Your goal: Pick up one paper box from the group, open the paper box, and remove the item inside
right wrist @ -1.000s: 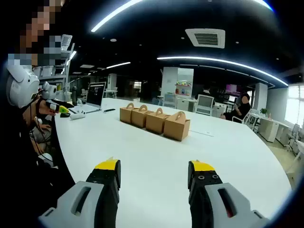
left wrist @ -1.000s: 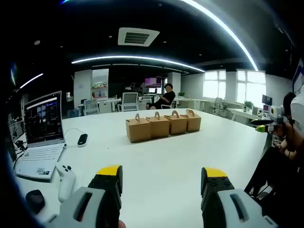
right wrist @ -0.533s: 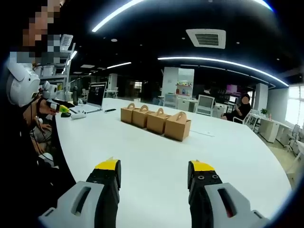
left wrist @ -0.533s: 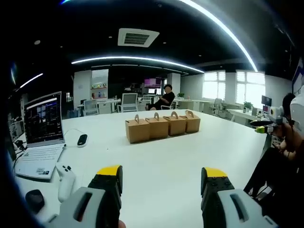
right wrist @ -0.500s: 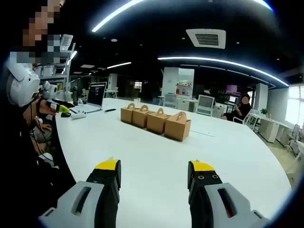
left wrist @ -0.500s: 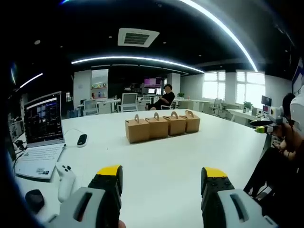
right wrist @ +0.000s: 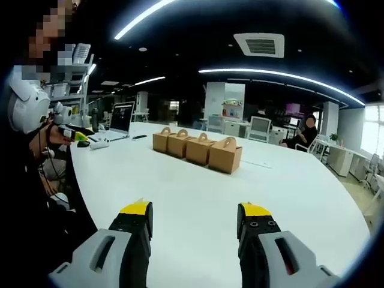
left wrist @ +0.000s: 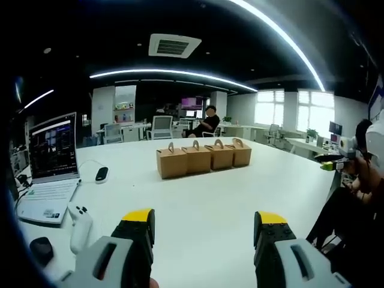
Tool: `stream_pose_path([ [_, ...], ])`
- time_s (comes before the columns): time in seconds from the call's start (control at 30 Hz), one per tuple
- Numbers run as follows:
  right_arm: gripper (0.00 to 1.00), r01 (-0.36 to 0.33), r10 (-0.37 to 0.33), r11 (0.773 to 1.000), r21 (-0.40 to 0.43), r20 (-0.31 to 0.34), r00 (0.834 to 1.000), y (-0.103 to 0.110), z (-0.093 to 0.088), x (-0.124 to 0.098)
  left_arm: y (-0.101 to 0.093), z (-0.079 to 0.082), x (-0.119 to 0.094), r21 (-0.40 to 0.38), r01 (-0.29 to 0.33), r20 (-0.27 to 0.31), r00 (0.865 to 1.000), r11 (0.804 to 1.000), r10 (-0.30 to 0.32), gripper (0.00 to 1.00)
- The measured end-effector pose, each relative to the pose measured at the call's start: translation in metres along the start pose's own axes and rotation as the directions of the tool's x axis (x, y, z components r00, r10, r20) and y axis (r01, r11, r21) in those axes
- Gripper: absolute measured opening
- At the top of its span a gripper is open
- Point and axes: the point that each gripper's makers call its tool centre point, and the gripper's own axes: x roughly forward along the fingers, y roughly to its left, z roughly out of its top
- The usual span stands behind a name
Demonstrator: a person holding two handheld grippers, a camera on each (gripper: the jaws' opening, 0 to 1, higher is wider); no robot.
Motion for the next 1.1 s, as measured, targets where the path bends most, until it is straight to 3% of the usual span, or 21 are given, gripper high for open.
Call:
stream_pose_path([
  [0.87,0.56,-0.014,0.015,0.999,0.041,-0.032,0.999,-0.001,-0.009,0.005,-0.01,-0.002,0.01,-0.003,0.028,-0.033,0.999,1.0,-0.028,0.67],
  [1.1,0.56,-0.037,0.037,0.999,0.013,-0.063,0.997,0.001,0.0,0.011,-0.017,0.013,0.018,0.017,0.059,-0.053,0.997,0.998,-0.058,0.67],
])
